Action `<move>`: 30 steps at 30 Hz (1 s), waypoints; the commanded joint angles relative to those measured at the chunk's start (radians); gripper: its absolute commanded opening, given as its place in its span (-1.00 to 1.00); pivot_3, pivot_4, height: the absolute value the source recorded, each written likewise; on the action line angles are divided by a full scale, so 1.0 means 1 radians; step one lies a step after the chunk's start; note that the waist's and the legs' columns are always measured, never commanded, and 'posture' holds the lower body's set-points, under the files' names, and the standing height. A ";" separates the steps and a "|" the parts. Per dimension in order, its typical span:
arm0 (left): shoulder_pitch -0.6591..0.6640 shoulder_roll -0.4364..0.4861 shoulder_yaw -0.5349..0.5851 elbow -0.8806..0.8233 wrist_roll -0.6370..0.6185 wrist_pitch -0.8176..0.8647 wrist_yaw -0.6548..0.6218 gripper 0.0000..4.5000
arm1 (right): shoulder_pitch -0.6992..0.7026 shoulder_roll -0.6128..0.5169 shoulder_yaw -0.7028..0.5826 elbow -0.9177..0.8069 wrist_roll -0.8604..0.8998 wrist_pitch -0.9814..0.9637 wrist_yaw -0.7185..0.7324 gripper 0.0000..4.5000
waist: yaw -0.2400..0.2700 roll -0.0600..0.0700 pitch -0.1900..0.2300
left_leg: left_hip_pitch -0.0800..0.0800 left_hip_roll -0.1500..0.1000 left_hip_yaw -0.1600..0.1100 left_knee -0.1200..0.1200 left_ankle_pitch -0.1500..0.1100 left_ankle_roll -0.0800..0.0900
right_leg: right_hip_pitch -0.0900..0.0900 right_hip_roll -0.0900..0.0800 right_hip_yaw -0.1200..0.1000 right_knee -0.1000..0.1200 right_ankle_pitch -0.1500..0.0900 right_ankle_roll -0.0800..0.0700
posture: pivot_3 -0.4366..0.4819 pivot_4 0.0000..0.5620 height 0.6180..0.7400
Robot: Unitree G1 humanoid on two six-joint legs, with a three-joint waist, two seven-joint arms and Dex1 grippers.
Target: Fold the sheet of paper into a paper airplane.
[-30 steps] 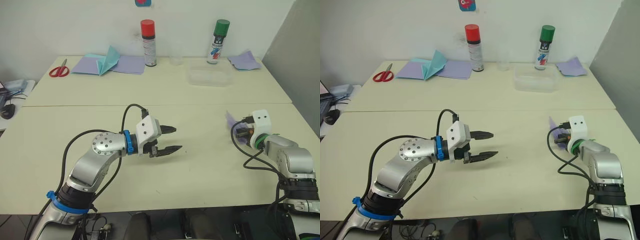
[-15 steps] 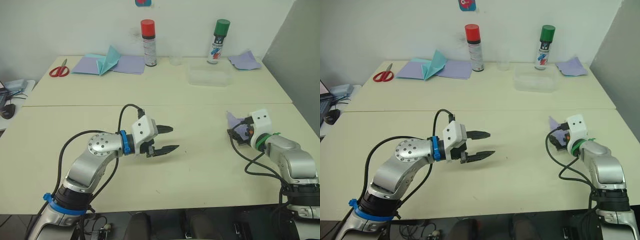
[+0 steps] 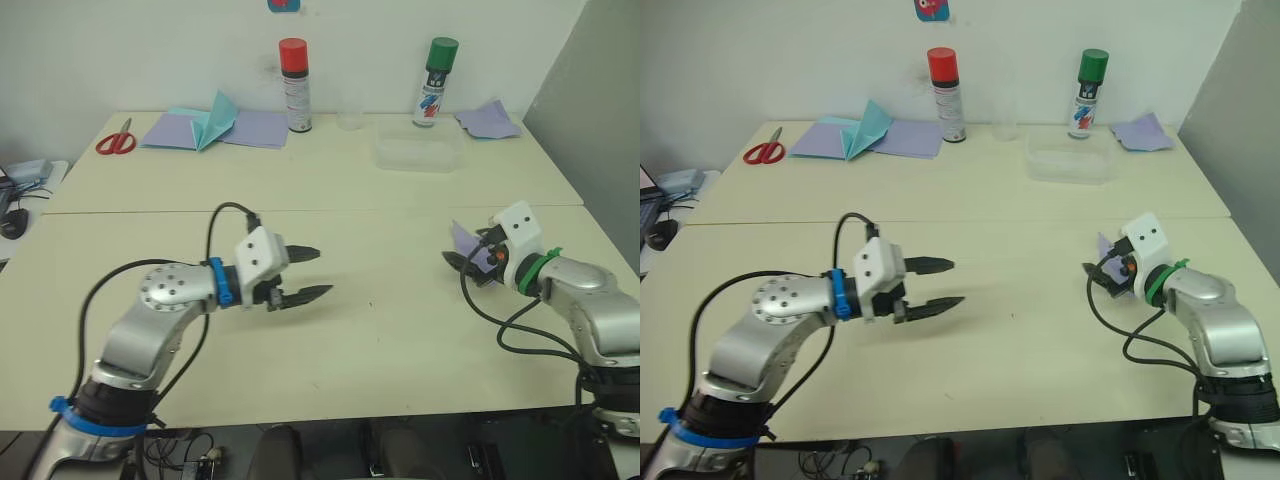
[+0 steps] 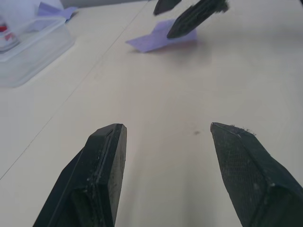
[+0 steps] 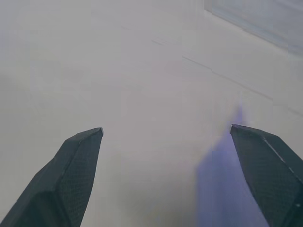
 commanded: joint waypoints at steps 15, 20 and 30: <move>0.183 0.235 0.330 0.198 0.041 -0.136 -0.091 0.98 | 0.039 -0.237 -0.122 0.025 0.187 -0.094 0.387 1.00 | 0.018 0.000 0.001 | 0.000 0.002 0.002 0.000 0.000 0.000 | 0.000 -0.005 -0.001 -0.001 0.000 0.000 | -0.05 -0.47 1.00; 0.187 0.221 0.343 0.205 0.049 -0.126 -0.059 0.98 | 0.046 -0.242 -0.138 0.044 0.177 -0.110 0.374 1.00 | 0.017 0.000 0.001 | 0.000 0.002 0.002 0.000 0.000 0.000 | -0.001 -0.006 -0.001 0.000 0.000 0.000 | -0.05 -0.47 1.00; 0.301 0.192 0.371 0.197 0.044 -0.152 -0.052 0.98 | 0.182 -0.338 -0.238 0.133 0.160 -0.179 0.437 1.00 | 0.015 0.001 0.001 | 0.000 0.002 0.003 -0.001 0.000 0.000 | -0.001 -0.006 0.000 -0.001 0.000 0.000 | -0.05 -0.47 1.00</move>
